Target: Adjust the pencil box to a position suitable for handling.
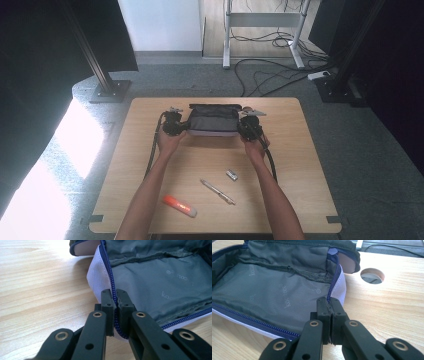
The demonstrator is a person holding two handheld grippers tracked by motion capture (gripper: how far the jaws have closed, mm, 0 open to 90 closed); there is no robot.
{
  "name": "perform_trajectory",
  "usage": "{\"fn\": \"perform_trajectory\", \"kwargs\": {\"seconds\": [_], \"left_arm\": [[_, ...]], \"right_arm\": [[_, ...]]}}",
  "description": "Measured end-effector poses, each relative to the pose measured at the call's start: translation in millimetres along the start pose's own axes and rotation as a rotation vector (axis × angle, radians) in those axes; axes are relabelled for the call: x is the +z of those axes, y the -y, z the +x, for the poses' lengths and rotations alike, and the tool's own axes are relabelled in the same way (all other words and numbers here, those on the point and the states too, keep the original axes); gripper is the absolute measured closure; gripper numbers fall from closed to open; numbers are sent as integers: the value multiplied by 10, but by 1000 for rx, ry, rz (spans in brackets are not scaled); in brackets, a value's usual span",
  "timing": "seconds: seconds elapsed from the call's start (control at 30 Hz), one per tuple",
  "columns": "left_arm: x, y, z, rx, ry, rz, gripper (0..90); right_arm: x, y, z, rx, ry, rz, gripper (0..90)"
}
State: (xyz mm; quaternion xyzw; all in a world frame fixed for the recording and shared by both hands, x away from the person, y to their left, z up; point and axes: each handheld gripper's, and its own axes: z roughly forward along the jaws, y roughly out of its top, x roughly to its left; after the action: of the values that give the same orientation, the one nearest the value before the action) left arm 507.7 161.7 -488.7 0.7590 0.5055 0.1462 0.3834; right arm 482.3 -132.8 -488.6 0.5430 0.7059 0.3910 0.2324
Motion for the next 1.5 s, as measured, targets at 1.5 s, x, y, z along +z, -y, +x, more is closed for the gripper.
{"fn": "perform_trajectory", "kwargs": {"seconds": [1.5], "left_arm": [[-605, 134, -135, 62, 27, -85, 872]], "right_arm": [[-495, 46, 238, -63, -50, -112, 877]]}}
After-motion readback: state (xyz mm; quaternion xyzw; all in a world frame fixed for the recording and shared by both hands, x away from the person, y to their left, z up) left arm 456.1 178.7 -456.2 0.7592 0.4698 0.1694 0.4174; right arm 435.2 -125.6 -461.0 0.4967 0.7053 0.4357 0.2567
